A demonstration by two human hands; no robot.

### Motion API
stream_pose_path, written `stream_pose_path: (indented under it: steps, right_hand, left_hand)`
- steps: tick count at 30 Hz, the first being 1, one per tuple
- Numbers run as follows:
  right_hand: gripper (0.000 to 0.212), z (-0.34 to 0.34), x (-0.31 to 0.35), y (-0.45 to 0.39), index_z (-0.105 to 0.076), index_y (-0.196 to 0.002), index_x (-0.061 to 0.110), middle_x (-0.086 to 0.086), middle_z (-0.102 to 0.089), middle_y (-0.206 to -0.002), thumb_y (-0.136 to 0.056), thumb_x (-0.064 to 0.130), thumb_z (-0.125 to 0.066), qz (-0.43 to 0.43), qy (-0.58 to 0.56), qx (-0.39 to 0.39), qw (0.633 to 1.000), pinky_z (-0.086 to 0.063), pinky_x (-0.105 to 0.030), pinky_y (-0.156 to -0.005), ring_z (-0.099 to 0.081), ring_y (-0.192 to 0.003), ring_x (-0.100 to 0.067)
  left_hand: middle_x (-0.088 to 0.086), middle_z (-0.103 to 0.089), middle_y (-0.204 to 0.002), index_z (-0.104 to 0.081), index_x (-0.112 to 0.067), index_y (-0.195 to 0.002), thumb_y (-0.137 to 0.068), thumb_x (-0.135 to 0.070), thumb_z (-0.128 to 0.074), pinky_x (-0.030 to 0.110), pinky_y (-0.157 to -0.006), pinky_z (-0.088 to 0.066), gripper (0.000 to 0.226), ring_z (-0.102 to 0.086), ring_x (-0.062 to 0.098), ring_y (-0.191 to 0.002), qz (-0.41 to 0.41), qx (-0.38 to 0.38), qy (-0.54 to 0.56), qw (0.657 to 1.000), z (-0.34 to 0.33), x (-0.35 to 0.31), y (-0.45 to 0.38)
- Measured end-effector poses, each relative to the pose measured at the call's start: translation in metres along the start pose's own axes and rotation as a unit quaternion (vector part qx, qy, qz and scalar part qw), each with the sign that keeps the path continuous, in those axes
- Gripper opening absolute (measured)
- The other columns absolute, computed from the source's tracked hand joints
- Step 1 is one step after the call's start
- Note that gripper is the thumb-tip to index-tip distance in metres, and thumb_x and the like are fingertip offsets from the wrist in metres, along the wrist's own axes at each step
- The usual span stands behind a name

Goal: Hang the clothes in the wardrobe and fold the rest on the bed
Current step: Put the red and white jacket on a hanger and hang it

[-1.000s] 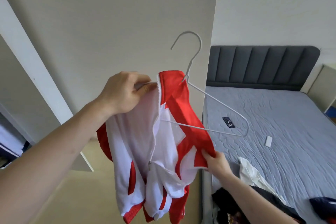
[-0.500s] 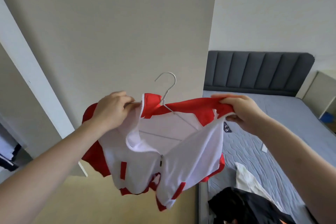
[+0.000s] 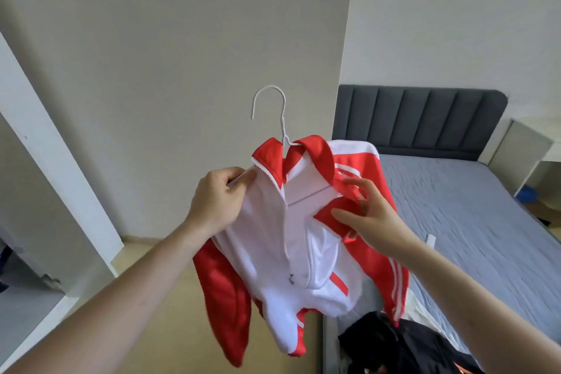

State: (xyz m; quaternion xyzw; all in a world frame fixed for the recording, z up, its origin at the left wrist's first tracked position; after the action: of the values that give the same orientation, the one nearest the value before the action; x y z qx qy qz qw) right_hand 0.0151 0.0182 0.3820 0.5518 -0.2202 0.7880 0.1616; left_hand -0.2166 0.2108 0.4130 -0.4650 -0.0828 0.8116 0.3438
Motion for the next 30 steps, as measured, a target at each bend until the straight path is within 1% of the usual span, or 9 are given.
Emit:
stream_pose_path:
  steps: [2, 6, 9, 12, 16, 18, 22, 26, 30]
  right_hand:
    - [0.060, 0.006, -0.029, 0.014, -0.050, -0.120, 0.055, 0.001, -0.076, -0.098, -0.084, 0.022, -0.085, -0.046, -0.037, -0.078, 0.995, -0.065, -0.038, -0.068, -0.076, -0.080, -0.017]
    - [0.055, -0.002, -0.080, 0.045, -0.055, -0.122, 0.028, -0.005, -0.073, -0.106, -0.080, 0.019, -0.089, -0.102, -0.129, -0.214, 0.963, -0.063, -0.034, -0.074, -0.074, -0.086, -0.015]
    - [0.042, -0.029, -0.113, 0.064, -0.063, -0.114, 0.024, 0.001, -0.077, -0.098, -0.082, 0.018, -0.088, -0.160, -0.122, -0.166, 0.965, -0.059, -0.024, -0.065, -0.073, -0.077, -0.009]
    - [0.035, -0.055, -0.137, 0.070, -0.066, -0.112, 0.025, 0.005, -0.078, -0.100, -0.083, 0.023, -0.086, -0.215, -0.098, -0.085, 0.968, -0.059, -0.025, -0.070, -0.075, -0.084, -0.010]
    - [0.018, -0.075, -0.153, 0.066, -0.070, -0.103, 0.023, 0.005, -0.079, -0.096, -0.088, 0.019, -0.077, -0.244, -0.066, -0.051, 0.966, -0.057, -0.026, -0.068, -0.072, -0.072, -0.004]
    - [0.023, -0.083, -0.160, 0.063, -0.070, -0.109, 0.020, 0.003, -0.076, -0.107, -0.087, 0.018, -0.074, -0.252, -0.054, -0.038, 0.965, -0.057, -0.026, -0.068, -0.073, -0.077, -0.006]
    - [0.018, -0.090, -0.166, 0.057, -0.066, -0.105, 0.024, 0.009, -0.071, -0.107, -0.089, 0.026, -0.075, -0.260, -0.049, -0.066, 0.962, -0.049, -0.017, -0.067, -0.069, -0.088, -0.004]
    - [0.015, -0.091, -0.170, 0.051, -0.071, -0.103, 0.027, 0.005, -0.077, -0.096, -0.090, 0.020, -0.074, -0.243, -0.121, -0.093, 0.958, -0.063, -0.040, -0.080, -0.071, -0.098, -0.019]
    - [0.019, -0.088, -0.177, 0.053, -0.073, -0.106, 0.019, -0.004, -0.078, -0.097, -0.088, 0.015, -0.078, -0.258, -0.197, -0.105, 0.940, -0.061, -0.029, -0.067, -0.075, -0.090, -0.022]
  left_hand:
    - [-0.009, -0.024, -0.055, -0.030, -0.017, -0.063, -0.100, -0.044, -0.059, 0.028, -0.050, -0.022, 0.054, -0.026, 0.009, -0.054, -0.007, 0.002, 0.036, 0.999, -0.002, -0.007, 0.003]
    - [-0.010, -0.023, -0.058, -0.028, -0.016, -0.064, -0.101, -0.041, -0.060, 0.027, -0.050, -0.020, 0.055, -0.024, 0.010, -0.056, -0.027, 0.011, 0.073, 0.997, -0.006, -0.022, 0.006]
    - [-0.010, -0.023, -0.059, -0.029, -0.016, -0.065, -0.102, -0.038, -0.060, 0.025, -0.049, -0.021, 0.054, -0.025, 0.009, -0.056, -0.042, 0.021, 0.083, 0.995, -0.012, -0.032, 0.006]
    - [-0.009, -0.023, -0.060, -0.028, -0.014, -0.066, -0.101, -0.037, -0.061, 0.025, -0.050, -0.021, 0.053, -0.025, 0.009, -0.057, -0.049, 0.026, 0.096, 0.994, -0.016, -0.042, 0.005]
    - [-0.009, -0.023, -0.061, -0.027, -0.015, -0.066, -0.102, -0.037, -0.061, 0.024, -0.050, -0.021, 0.054, -0.024, 0.009, -0.059, -0.053, 0.032, 0.112, 0.992, -0.021, -0.055, 0.006]
    - [-0.008, -0.022, -0.062, -0.027, -0.015, -0.065, -0.103, -0.036, -0.061, 0.023, -0.051, -0.021, 0.055, -0.024, 0.010, -0.059, -0.056, 0.033, 0.118, 0.991, -0.022, -0.061, 0.008]
    - [0.000, -0.024, -0.065, -0.030, -0.011, -0.065, -0.103, -0.037, -0.060, 0.030, -0.056, -0.023, 0.055, -0.026, 0.014, -0.063, -0.035, 0.048, 0.144, 0.988, -0.024, -0.067, 0.011]
    - [0.001, -0.025, -0.064, -0.030, -0.009, -0.066, -0.103, -0.036, -0.060, 0.030, -0.056, -0.024, 0.055, -0.027, 0.015, -0.062, -0.028, 0.054, 0.168, 0.984, -0.031, -0.073, 0.020]
    - [0.004, -0.024, -0.065, -0.030, -0.006, -0.067, -0.104, -0.036, -0.060, 0.031, -0.057, -0.025, 0.057, -0.026, 0.017, -0.063, -0.021, 0.067, 0.191, 0.979, -0.043, -0.078, 0.029]
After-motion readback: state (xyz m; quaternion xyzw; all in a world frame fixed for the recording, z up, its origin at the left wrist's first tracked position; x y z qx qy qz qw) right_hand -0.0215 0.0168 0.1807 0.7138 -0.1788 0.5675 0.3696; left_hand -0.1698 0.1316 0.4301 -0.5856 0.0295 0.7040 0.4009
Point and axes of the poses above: each hand's wrist, its own y-axis away from the middle knuckle, its own z-axis out of the back of the hand, x = y × z, the point moved 4 cm from there along -y, towards the middle knuckle
